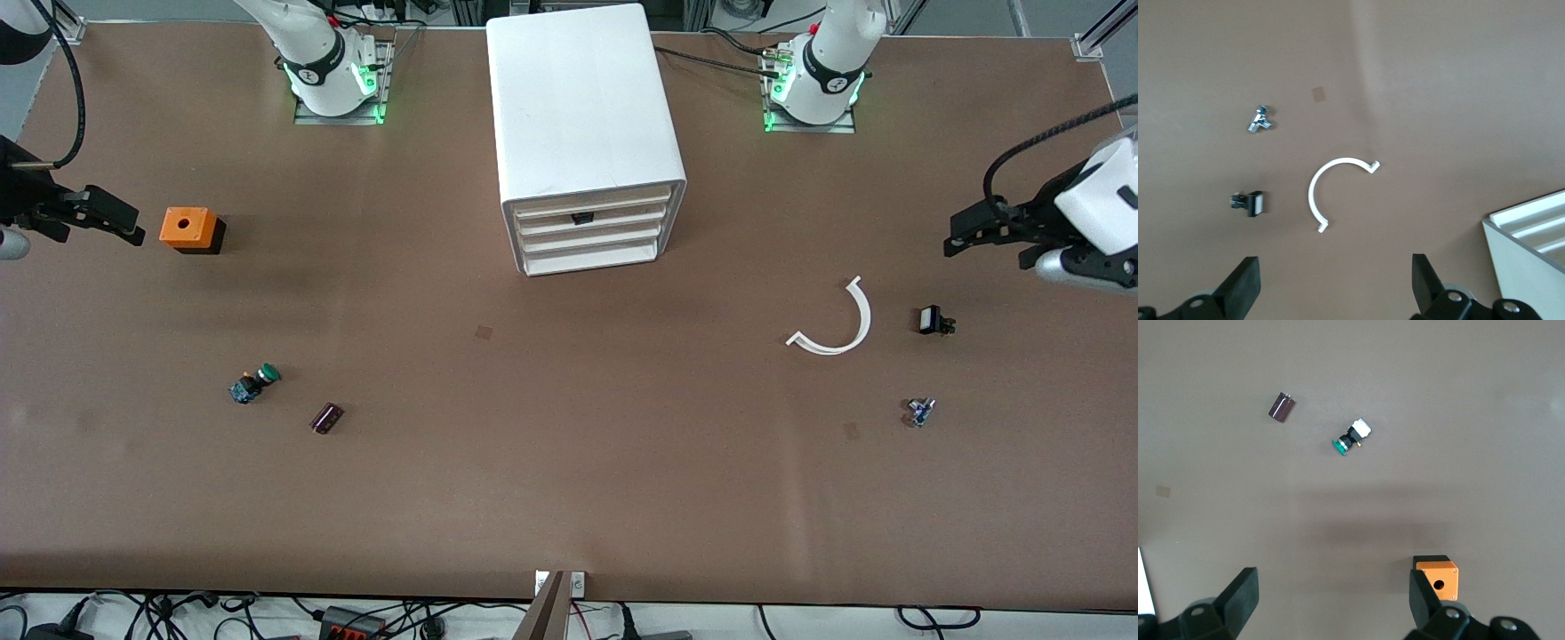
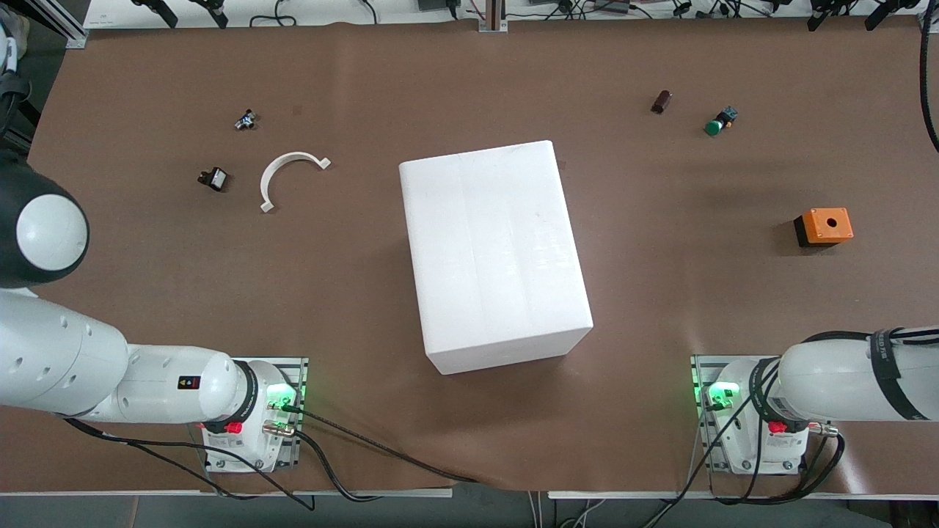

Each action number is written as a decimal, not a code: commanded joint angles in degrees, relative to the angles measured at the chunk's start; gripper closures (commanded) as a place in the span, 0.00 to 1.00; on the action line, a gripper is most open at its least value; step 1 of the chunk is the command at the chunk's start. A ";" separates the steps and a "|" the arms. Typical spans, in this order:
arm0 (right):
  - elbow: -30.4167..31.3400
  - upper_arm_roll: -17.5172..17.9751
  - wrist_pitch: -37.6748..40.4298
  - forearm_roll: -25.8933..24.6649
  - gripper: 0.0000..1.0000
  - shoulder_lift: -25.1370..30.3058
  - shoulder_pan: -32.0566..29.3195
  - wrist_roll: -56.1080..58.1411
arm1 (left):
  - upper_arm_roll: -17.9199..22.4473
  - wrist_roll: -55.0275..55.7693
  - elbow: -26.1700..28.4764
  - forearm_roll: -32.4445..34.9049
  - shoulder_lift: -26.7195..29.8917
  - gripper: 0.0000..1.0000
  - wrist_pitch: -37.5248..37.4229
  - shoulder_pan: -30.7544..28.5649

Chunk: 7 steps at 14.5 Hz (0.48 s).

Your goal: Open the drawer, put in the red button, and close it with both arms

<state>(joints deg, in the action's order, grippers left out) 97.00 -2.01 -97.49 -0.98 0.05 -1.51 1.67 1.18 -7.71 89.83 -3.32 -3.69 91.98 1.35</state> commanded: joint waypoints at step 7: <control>0.20 0.52 1.08 -0.16 0.00 1.18 -0.43 0.61 | 0.75 0.95 6.50 3.41 4.13 0.00 3.38 2.79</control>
<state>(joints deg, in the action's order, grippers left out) 97.00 -2.01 -97.20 -0.98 0.38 -1.51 1.67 1.41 -7.36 95.64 -1.30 -0.18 94.32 3.51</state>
